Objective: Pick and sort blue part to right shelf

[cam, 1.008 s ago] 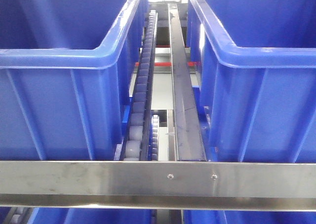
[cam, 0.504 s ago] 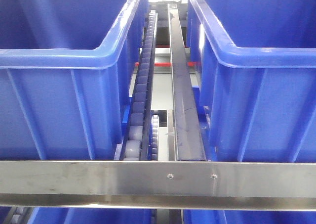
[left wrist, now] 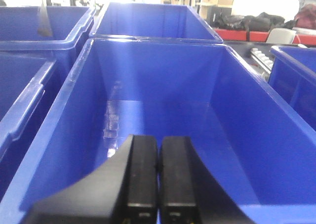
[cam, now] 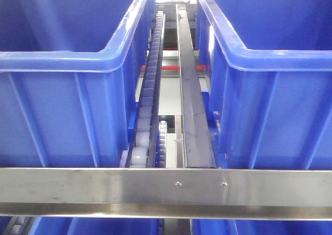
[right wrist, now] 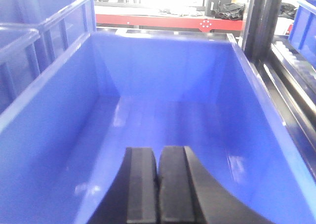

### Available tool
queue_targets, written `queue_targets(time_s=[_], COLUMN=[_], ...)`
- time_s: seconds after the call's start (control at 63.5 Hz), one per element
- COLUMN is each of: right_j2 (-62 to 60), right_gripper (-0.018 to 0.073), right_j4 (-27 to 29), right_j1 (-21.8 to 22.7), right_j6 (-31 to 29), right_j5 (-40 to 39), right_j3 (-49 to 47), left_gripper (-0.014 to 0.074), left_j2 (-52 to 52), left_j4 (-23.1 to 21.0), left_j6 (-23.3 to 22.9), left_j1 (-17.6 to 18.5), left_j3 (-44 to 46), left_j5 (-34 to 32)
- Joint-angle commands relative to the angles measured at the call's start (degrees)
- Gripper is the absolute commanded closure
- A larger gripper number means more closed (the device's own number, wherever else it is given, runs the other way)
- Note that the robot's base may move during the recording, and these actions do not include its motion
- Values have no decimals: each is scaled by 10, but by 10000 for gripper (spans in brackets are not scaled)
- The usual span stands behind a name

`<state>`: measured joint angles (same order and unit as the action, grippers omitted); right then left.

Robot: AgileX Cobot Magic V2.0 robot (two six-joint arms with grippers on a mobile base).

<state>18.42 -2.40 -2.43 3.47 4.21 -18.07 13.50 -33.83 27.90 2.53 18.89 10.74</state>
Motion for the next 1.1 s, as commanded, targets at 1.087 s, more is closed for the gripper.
queue_targets(time_s=[1.087], right_j2=[-205], right_gripper=[505], right_j4=[45], right_j1=[3], right_j6=[4], right_j5=[-121], right_j3=[184], left_gripper=[461], left_j2=[-22], left_j4=[-10], left_j6=[2], left_j1=[0], left_j3=[3], left_j5=[-36])
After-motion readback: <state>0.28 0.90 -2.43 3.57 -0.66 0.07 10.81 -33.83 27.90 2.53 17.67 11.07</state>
